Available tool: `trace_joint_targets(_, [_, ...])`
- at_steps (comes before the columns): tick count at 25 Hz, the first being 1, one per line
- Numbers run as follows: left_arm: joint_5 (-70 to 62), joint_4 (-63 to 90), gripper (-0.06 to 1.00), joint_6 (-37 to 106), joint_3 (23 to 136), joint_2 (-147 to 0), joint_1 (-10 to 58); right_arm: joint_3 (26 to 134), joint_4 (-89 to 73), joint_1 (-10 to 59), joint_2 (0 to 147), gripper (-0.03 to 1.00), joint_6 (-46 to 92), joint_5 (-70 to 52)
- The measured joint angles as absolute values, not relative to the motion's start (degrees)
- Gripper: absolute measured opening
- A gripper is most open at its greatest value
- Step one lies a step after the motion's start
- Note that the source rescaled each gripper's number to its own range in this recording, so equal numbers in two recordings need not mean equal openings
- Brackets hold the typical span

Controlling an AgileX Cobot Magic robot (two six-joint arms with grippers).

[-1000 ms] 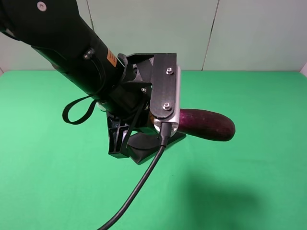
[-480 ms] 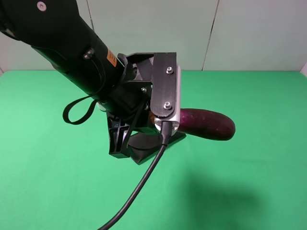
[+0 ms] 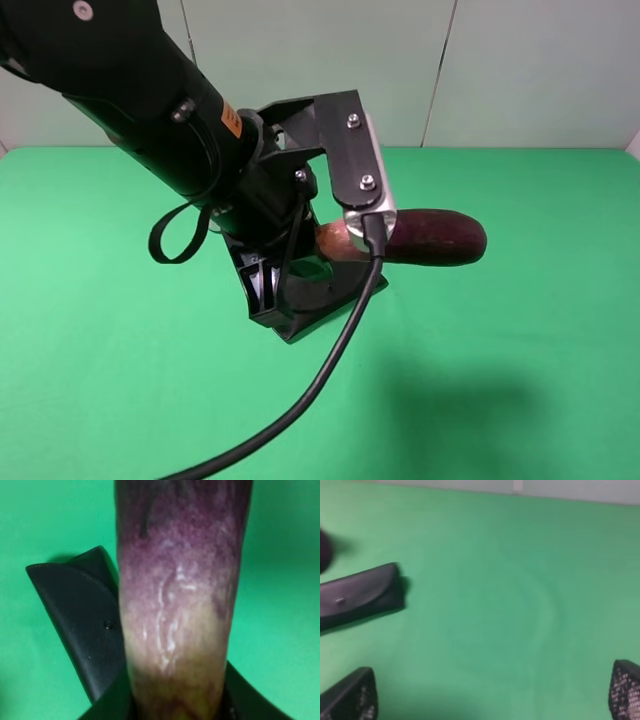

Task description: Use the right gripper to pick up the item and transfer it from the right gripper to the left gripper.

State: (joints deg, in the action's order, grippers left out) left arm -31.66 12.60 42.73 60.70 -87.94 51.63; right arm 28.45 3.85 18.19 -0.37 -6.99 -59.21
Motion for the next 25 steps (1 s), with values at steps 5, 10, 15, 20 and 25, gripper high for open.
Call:
trace_joint_targets(5, [-32.0, 12.6, 0.00, 38.2, 60.7, -85.1, 51.6, 28.4, 3.7, 13.5, -0.4, 1.00, -7.0, -59.2])
trace_joint_targets(10, [-34.0, 10.2, 0.00, 30.5, 60.7, -80.1, 51.6, 28.4, 3.6, 12.9, -0.4, 1.00, -7.0, -59.2])
trace_joint_targets(15, [-40.5, 3.4, 0.00, 21.5, 60.7, -75.0, 51.6, 28.4, 3.5, 12.9, -0.4, 1.00, -7.0, -59.2])
trace_joint_targets(20, [-49.6, -7.1, 0.00, 9.1, 60.7, -69.7, 51.6, 28.4, 3.5, 12.9, -0.4, 1.00, -7.0, -59.2])
trace_joint_targets(25, [-54.4, -13.8, 0.00, -1.7, 58.8, -63.6, 51.6, 28.4, 3.4, 12.9, -0.4, 1.00, -7.0, -59.2])
